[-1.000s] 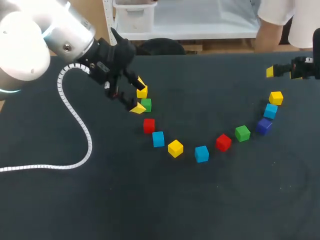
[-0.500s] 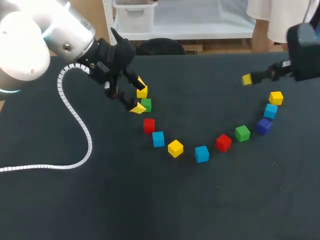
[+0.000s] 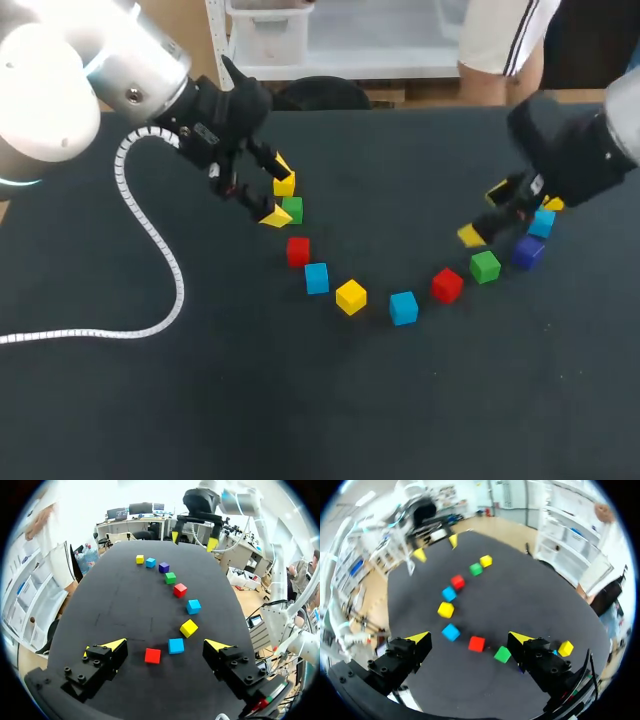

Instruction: Place the blue cubes, place green cubes on the blue cubes, place the yellow cubes on the green cubes, then place the red cubes on the yellow cubes, and place purple cube on the red cubes.

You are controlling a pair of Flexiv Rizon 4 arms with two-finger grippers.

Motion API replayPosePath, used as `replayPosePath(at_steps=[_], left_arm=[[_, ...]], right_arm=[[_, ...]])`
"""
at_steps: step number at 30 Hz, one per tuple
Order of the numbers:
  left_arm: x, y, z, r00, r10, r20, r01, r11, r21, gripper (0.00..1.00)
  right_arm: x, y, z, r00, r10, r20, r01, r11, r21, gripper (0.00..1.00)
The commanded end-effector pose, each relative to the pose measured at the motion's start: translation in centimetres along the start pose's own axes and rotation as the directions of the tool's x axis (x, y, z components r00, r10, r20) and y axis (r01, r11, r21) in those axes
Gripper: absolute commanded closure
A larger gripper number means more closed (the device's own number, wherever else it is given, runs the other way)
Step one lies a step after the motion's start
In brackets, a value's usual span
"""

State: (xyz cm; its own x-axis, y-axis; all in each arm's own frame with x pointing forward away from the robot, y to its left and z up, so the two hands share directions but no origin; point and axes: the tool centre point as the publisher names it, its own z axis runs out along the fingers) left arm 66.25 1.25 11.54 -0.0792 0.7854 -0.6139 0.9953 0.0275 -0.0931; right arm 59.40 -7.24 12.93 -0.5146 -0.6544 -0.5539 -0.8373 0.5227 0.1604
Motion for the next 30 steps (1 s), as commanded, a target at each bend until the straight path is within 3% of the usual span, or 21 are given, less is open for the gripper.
replayPosePath(at_steps=[1, 13, 16, 30], left_arm=[[0.0, 0.0, 0.0, 1.000, 0.000, -0.003, 0.000, 1.000, 0.001, 0.00], [0.0, 0.0, 0.0, 1.000, 0.000, -0.003, 0.000, 1.000, 0.001, 0.00], [0.0, 0.0, 0.0, 1.000, 0.000, -0.003, 0.000, 1.000, 0.001, 0.00], [0.0, 0.0, 0.0, 1.000, 0.000, -0.003, 0.000, 1.000, 0.001, 0.00]], right_arm=[[-0.2, 0.9, 0.8, 0.953, -0.270, -0.135, 0.227, 0.937, -0.267, 0.00], [-0.4, 4.2, 2.8, 0.924, -0.361, -0.128, 0.301, 0.891, -0.339, 0.00], [-0.6, 4.4, 3.1, 0.941, -0.310, -0.136, 0.249, 0.907, -0.340, 0.00], [-0.6, 4.4, 3.1, 0.941, -0.310, -0.136, 0.249, 0.907, -0.340, 0.00]])
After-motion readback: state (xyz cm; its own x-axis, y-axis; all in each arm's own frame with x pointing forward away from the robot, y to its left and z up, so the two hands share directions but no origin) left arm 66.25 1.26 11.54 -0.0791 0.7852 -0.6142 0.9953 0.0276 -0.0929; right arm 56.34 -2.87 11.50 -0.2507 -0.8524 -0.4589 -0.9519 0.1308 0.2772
